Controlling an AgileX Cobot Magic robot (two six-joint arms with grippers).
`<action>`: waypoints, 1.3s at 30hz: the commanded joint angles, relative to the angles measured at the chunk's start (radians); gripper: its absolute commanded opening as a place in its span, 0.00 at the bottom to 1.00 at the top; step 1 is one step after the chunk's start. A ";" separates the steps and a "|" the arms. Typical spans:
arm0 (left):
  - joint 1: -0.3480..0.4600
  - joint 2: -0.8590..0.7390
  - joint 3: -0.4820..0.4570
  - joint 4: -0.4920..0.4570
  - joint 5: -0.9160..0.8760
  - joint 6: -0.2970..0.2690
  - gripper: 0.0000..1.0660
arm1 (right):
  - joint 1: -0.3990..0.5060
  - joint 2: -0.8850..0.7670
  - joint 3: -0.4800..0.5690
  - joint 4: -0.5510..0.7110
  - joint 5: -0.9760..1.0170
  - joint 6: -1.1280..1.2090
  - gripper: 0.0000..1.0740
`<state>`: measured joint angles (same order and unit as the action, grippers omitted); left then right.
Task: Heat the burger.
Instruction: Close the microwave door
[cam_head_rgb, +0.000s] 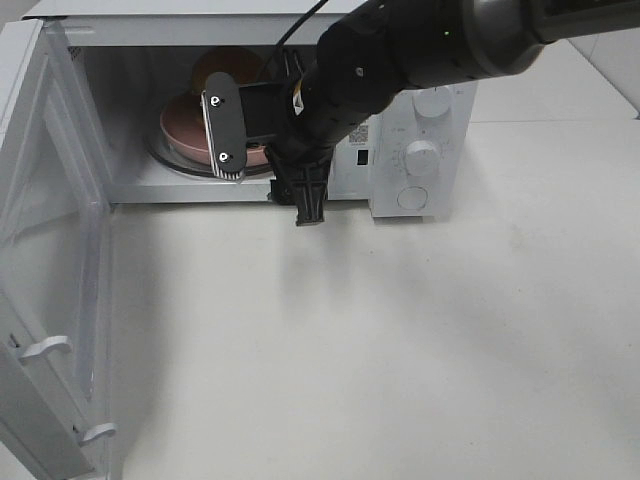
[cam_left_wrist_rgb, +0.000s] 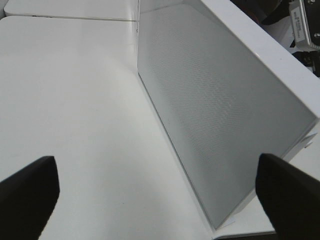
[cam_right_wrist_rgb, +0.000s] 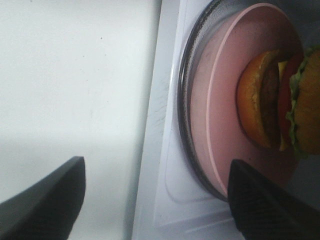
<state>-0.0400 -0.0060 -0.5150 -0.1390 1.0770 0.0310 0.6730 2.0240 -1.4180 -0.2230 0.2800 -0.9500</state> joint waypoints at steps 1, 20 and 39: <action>-0.001 -0.017 -0.001 -0.004 -0.010 0.000 0.94 | 0.005 -0.098 0.107 0.001 -0.028 0.073 0.71; -0.001 -0.017 -0.001 -0.004 -0.010 0.000 0.94 | 0.016 -0.523 0.524 0.005 0.004 0.743 0.71; -0.001 -0.017 -0.001 -0.004 -0.010 0.000 0.94 | 0.016 -0.948 0.597 0.165 0.623 1.014 0.71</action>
<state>-0.0400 -0.0060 -0.5150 -0.1390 1.0770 0.0310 0.6880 1.1060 -0.8240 -0.0710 0.8470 0.0500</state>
